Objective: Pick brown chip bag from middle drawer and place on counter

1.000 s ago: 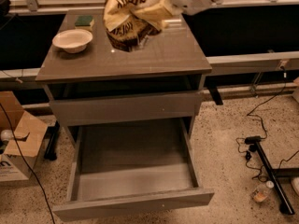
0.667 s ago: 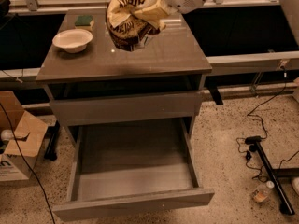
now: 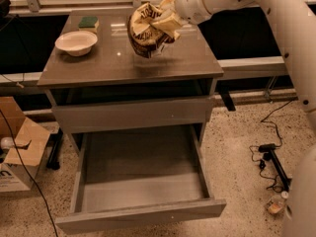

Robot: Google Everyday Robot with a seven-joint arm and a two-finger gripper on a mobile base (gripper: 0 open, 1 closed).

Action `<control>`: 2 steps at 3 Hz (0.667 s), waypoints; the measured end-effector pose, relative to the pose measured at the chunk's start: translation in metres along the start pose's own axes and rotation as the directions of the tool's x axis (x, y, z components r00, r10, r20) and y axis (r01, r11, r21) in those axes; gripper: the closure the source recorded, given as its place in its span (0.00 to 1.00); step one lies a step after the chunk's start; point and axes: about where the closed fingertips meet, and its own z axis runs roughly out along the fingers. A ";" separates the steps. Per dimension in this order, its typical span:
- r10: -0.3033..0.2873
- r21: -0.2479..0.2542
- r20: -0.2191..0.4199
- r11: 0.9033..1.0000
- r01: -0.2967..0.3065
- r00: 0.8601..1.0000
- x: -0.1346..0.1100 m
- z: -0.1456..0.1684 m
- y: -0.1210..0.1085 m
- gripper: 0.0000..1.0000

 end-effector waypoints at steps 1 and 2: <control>0.033 0.013 -0.007 0.999 -0.033 0.999 0.045 0.021 -0.020 0.81; 0.037 0.043 -0.001 0.998 -0.037 0.999 0.048 0.014 -0.032 0.50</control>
Offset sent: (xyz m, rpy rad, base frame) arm 0.0383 -0.0114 -0.0260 0.0094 0.0178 -0.0238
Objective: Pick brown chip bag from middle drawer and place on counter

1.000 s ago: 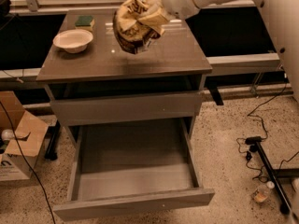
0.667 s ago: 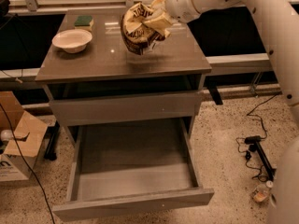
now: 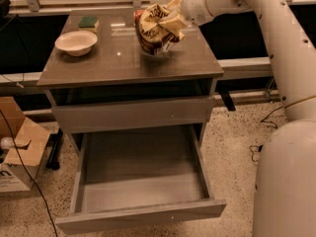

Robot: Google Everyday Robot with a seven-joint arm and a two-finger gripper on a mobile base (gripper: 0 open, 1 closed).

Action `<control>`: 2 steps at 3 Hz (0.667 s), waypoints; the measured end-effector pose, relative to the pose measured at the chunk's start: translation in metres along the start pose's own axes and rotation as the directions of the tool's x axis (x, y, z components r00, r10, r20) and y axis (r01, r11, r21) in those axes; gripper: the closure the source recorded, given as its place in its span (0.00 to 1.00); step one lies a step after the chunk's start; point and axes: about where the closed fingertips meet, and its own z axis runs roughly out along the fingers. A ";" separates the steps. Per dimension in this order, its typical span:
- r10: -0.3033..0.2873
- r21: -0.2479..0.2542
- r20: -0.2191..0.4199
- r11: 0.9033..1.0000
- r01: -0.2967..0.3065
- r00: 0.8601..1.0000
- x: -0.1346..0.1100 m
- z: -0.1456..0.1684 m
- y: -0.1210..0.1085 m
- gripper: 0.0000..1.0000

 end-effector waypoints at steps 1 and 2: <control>0.000 0.000 0.000 1.000 0.000 1.000 0.000 0.000 0.000 0.27; 0.000 0.000 0.000 1.000 0.000 1.000 0.000 0.000 0.000 0.04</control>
Offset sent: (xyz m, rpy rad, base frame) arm 0.0000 0.0000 0.0000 0.0000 0.0000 0.0000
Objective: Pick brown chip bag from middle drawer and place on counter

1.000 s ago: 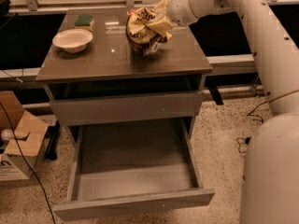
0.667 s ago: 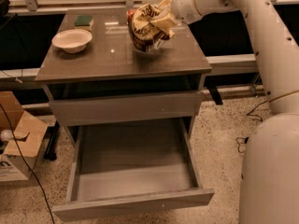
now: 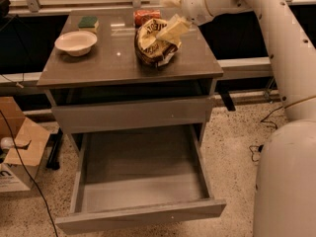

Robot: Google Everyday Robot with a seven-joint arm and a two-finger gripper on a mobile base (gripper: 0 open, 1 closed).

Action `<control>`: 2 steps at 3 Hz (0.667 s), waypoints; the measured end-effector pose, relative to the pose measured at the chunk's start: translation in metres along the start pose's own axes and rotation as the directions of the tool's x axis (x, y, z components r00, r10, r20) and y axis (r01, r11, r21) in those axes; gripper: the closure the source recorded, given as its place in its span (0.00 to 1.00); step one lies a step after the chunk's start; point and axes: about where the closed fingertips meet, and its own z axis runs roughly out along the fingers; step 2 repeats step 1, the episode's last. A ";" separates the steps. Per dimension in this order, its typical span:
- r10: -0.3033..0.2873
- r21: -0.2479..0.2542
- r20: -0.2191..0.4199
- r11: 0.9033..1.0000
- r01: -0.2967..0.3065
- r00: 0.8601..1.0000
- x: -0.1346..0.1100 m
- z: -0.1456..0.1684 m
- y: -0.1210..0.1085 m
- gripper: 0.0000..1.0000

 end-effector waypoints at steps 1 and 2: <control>0.000 0.000 0.000 1.000 0.000 1.000 0.000 0.000 0.000 0.00; 0.000 0.000 0.000 1.000 0.000 1.000 0.000 0.000 0.000 0.00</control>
Offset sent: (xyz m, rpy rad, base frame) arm 0.0000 0.0000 0.0000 0.0000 0.0000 0.0000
